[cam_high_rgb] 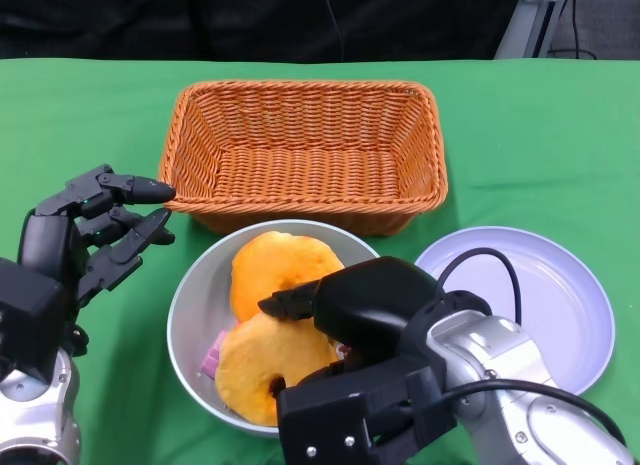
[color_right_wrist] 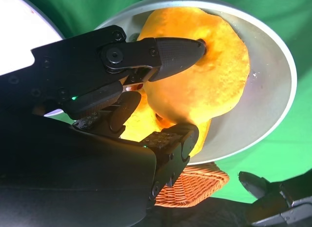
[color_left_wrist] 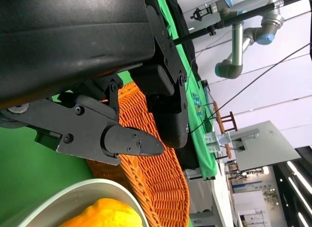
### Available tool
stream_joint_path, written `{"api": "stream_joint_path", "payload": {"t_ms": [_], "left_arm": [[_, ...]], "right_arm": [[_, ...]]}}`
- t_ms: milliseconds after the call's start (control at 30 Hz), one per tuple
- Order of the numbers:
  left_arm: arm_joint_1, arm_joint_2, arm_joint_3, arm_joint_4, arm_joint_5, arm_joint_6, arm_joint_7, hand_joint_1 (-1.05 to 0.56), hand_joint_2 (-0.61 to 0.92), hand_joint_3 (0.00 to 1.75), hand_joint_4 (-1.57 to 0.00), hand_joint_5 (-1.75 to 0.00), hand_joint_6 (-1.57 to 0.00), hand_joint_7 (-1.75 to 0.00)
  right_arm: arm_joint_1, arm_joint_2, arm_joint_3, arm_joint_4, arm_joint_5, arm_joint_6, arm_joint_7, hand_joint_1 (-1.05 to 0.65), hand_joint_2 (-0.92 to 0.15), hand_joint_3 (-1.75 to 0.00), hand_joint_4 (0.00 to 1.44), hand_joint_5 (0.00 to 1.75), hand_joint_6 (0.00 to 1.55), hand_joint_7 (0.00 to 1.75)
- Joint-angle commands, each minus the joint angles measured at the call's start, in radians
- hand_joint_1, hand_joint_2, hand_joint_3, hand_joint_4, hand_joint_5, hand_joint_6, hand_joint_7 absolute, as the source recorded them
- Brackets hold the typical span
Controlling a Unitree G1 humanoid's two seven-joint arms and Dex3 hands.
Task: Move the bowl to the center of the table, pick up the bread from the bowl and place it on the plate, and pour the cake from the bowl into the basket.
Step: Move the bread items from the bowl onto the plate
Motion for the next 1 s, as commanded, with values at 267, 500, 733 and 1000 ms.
{"api": "stream_joint_path", "payload": {"t_ms": [267, 500, 733, 1000], "left_arm": [[0.010, 0.021, -0.003, -0.022, 0.000, -0.014, 0.017, -0.25, 0.92, 0.26, -0.84, -1.17, -0.83, -0.87], [0.014, 0.024, -0.013, -0.025, 0.024, -0.031, 0.045, -0.27, 0.92, 0.25, -0.84, -1.18, -0.82, -0.87], [0.014, 0.026, -0.018, -0.024, 0.030, -0.037, 0.046, -0.26, 0.92, 0.26, -0.84, -1.20, -0.82, -0.88], [0.013, 0.028, -0.019, -0.017, 0.044, -0.041, 0.055, -0.26, 0.92, 0.28, -0.84, -1.21, -0.82, -0.88]], "right_arm": [[0.008, 0.015, 0.058, 0.066, -0.116, -0.027, -0.115, -0.92, -0.92, -0.29, 0.79, 0.04, 0.48, 0.02], [0.018, 0.025, 0.090, 0.104, -0.188, -0.034, -0.185, -0.88, -0.92, -0.25, 0.78, 0.03, 0.53, 0.03], [0.024, 0.036, 0.100, 0.137, -0.226, -0.035, -0.222, -0.88, -0.92, -0.23, 0.79, 0.03, 0.58, 0.03], [0.038, 0.043, 0.114, 0.170, -0.257, -0.046, -0.287, -0.84, -0.92, -0.10, 0.85, 0.05, 0.64, 0.03]]}}
